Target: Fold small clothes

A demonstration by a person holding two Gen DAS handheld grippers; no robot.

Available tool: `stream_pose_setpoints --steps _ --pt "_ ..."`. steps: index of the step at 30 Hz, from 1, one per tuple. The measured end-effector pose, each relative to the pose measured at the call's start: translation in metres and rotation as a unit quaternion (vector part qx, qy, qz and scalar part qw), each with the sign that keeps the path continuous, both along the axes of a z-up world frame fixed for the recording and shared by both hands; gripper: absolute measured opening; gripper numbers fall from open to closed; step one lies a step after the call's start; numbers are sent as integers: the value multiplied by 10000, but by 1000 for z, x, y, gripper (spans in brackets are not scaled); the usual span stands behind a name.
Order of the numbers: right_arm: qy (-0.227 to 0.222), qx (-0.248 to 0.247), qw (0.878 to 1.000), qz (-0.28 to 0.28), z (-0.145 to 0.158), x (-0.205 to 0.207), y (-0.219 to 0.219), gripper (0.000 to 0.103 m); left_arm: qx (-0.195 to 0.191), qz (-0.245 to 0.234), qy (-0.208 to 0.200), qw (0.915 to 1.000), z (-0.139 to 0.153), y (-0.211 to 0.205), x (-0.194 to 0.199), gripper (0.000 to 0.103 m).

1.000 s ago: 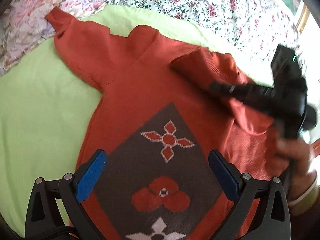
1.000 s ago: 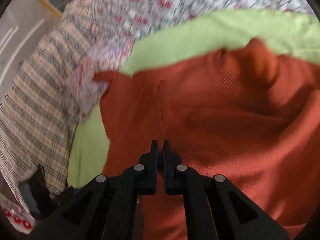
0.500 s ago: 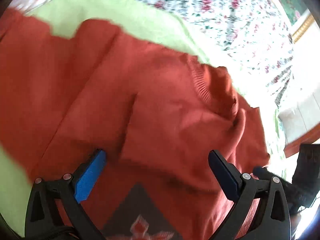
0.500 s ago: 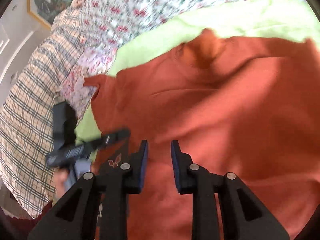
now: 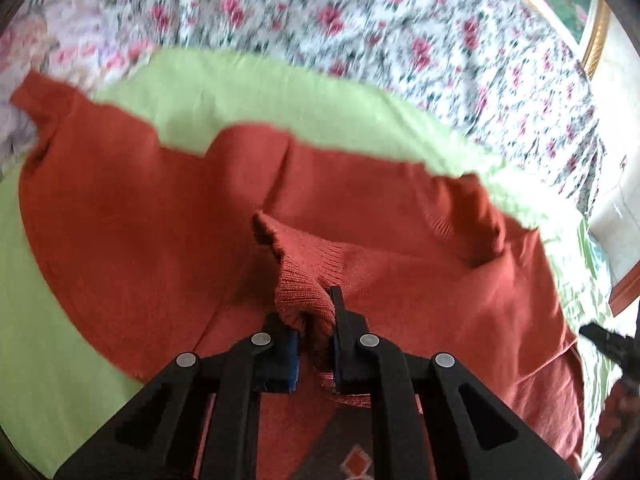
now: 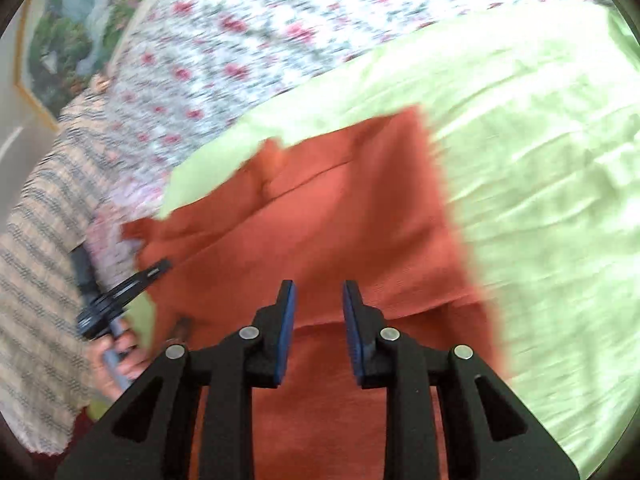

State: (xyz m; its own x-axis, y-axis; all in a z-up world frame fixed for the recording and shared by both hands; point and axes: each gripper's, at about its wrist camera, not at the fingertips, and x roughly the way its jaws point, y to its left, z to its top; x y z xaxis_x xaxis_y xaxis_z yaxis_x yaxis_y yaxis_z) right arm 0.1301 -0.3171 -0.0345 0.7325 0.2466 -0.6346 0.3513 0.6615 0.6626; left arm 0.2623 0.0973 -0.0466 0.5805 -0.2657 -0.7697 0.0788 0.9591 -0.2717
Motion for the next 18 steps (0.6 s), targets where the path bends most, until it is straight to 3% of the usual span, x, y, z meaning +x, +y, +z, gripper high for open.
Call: stream_pose_setpoints --steps 4,8,11,12,13,14,16,18 --pt "367 -227 9987 -281 -13 11 -35 52 188 33 2 9998 -2 -4 -5 11" --pt "676 -454 9965 -185 -33 42 -58 54 -58 213 -68 9997 0 0 -12 11" --pt "877 -400 9953 -34 -56 68 -64 54 10 207 -170 9996 4 -4 -18 11" --pt "872 -423 9953 19 -60 74 -63 52 46 191 -198 9996 4 -6 -18 11" --pt "840 -544 9950 73 -61 78 -61 22 61 167 -230 9996 7 -10 -18 11" --pt "858 -631 9941 192 -60 81 -59 11 60 149 -279 9995 10 -13 -18 11" --pt "680 -420 9967 159 -55 75 -67 10 -50 53 -380 9993 16 -20 -17 11" --pt "522 -668 9964 2 -41 60 -75 10 -41 -29 -473 9989 19 -32 -15 11"
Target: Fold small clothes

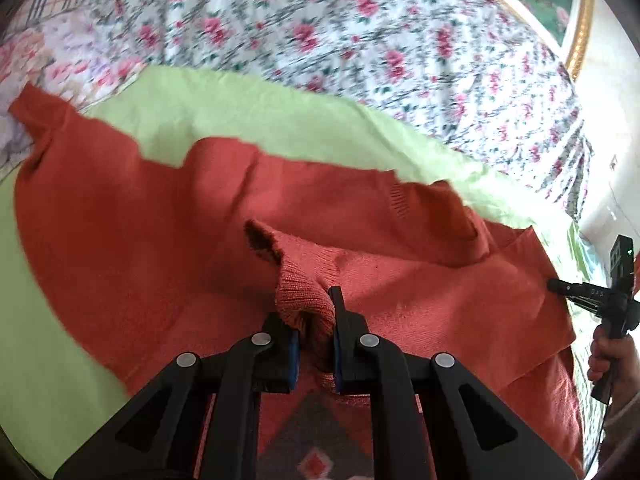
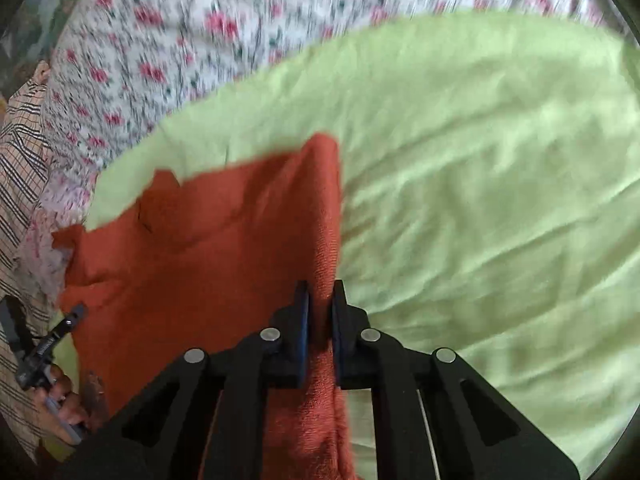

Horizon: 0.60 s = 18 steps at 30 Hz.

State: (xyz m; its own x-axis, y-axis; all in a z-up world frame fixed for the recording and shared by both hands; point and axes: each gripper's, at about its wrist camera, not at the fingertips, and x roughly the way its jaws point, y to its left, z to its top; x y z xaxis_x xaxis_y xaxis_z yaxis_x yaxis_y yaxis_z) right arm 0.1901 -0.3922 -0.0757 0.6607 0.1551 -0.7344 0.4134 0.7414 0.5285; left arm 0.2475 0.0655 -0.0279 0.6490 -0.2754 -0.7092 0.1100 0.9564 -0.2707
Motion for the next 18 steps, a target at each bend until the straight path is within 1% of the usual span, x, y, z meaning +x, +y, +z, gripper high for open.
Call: stream_pose_setpoints --steps 2,4,6,7,9,11,14,15,16,17,18 --pt "-49 -69 9999 -122 4 -13 -8 10 126 -63 52 9999 -6 -13 5 11" --pt "59 -105 9998 -147 -4 -17 -11 9 290 -68 163 9994 -15 -19 8 11" --pt "184 -49 9997 -160 -17 -17 -11 9 373 -46 199 9991 -19 -18 8 11" --pt "201 -58 9997 -157 -20 -19 -11 9 387 -39 207 9990 -19 -17 8 11" --pt "250 -150 9995 -141 -23 -21 -9 9 563 7 249 9981 -22 -15 9 11" --pt "293 -175 9993 -147 -26 -23 -8 9 649 -8 292 9975 -24 -16 12 11" --pt "308 -201 9991 -219 -25 -23 -6 10 1004 45 438 9940 -30 -19 13 15" --pt "383 -257 9987 -217 -26 -21 -4 11 1010 57 451 9938 -29 -17 12 17" --pt "549 -429 9974 -191 -25 -20 0 13 978 59 420 9943 -25 -13 8 19" --pt "611 -590 9962 -205 -20 -19 4 15 976 77 378 9945 -22 -10 2 20" --pt "659 -759 9946 -274 -13 -22 7 19 978 104 337 9946 -18 -6 -4 22"
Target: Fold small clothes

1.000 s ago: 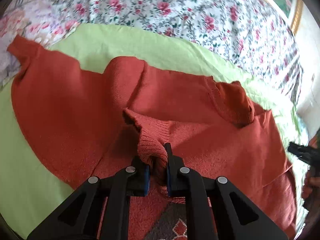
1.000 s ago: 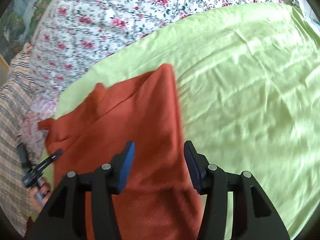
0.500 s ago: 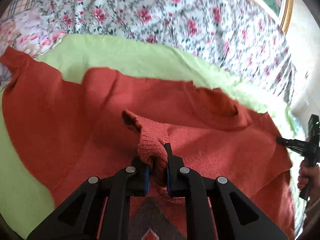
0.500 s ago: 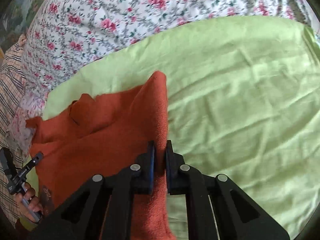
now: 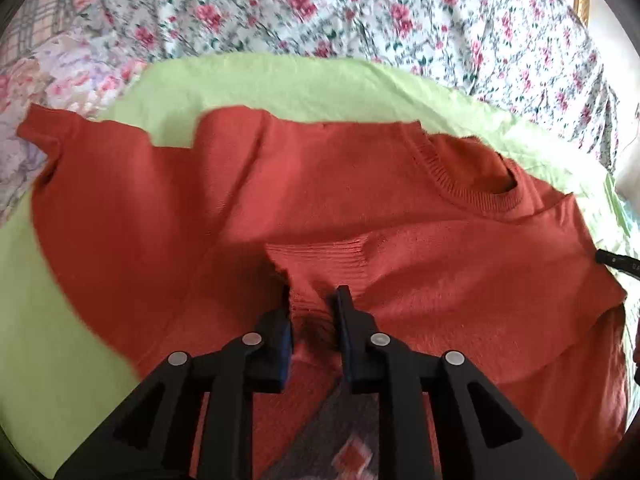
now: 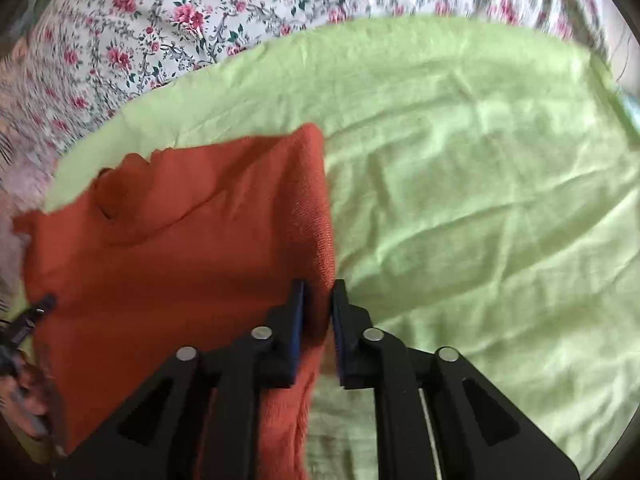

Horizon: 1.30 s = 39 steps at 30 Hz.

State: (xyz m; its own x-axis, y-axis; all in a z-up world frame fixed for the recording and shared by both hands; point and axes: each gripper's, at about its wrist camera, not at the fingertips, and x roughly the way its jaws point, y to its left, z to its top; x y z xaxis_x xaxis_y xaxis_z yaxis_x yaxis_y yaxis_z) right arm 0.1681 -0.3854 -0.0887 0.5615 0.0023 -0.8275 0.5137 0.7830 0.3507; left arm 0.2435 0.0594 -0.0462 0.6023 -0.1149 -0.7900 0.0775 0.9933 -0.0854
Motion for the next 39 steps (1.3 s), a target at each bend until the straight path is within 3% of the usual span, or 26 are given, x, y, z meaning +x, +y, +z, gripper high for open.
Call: stream_pose_setpoints --steps 2,4,5,8,13,19,24,26,27,28,30,34,39 --pt "-149 -198 9997 -84 19 -11 9 24 -27 83 -53 9999 7 15 -12 22" --pt "-479 -120 9988 -73 37 -23 18 42 -135 269 -102 9995 13 37 -21 23" --pt "-622 -59 9980 -34 43 -28 24 45 -196 398 -109 9990 16 48 -23 25" --pt "-955 329 9941 395 54 -33 49 46 -433 955 -104 9944 20 95 -20 41" --pt "-1046 937 9851 990 54 -24 92 46 -288 2065 -63 9780 20 174 10 75" --pt "-961 1200 9781 1400 55 -15 128 47 -452 2612 276 9638 3 252 87 78" --pt "-875 1252 9776 1448 57 -18 131 47 -510 2971 438 9525 -11 299 142 78" --pt "-851 1267 9774 1460 57 -16 132 47 -647 3097 377 9479 -12 310 152 75" --pt "-842 1282 9772 1470 56 -17 132 47 -697 3141 331 9462 -11 313 154 66" --pt "-830 1293 9769 1484 56 -15 132 47 -745 3127 286 9465 -10 314 156 37" --pt "-786 1294 9769 1505 55 -15 133 47 -1047 2934 261 9499 -8 314 155 8" --pt "-840 1357 9754 1520 55 -17 131 47 -918 2759 -201 9566 17 290 133 5" --pt "-979 1376 9747 1467 60 -25 129 47 -999 2045 -806 9704 58 216 88 5"
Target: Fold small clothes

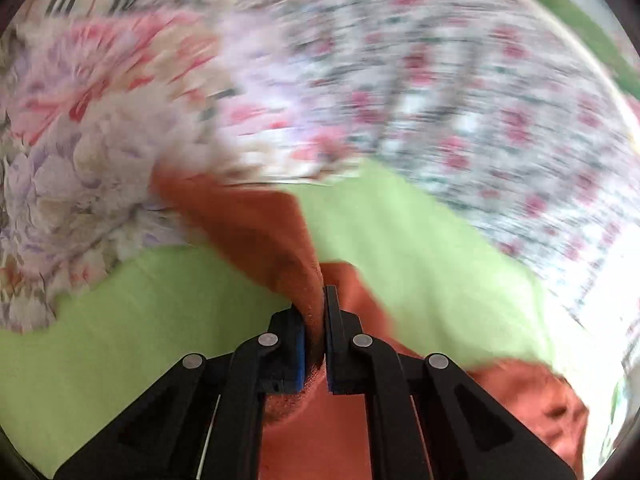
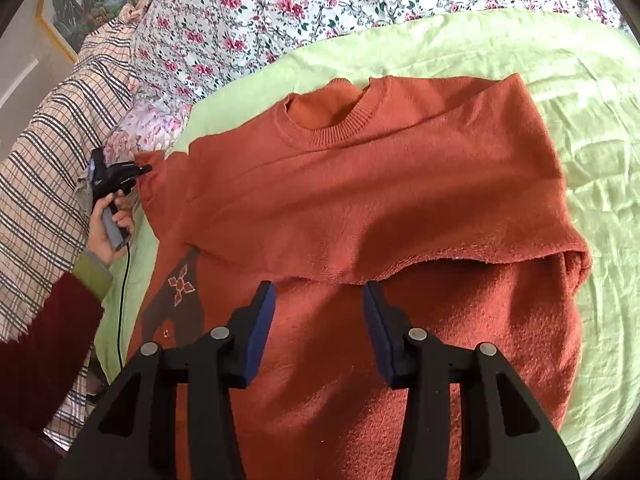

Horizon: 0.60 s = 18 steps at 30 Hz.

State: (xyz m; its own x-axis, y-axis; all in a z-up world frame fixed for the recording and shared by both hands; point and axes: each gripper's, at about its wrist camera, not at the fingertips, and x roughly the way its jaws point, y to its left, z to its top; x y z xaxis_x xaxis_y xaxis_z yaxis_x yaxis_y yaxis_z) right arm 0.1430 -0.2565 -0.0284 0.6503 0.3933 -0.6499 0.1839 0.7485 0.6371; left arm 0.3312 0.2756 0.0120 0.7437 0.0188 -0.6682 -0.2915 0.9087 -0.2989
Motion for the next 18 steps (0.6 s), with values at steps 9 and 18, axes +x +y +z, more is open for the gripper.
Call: stream_pose_setpoints --steps 9,18 --pt "-79 59 9997 -244 4 -23 -12 47 109 -1440 -528 9881 33 -182 -60 5" --pt "-37 175 9972 -725 -3 -52 -40 47 976 -2981 -94 9495 -4 -351 -88 5"
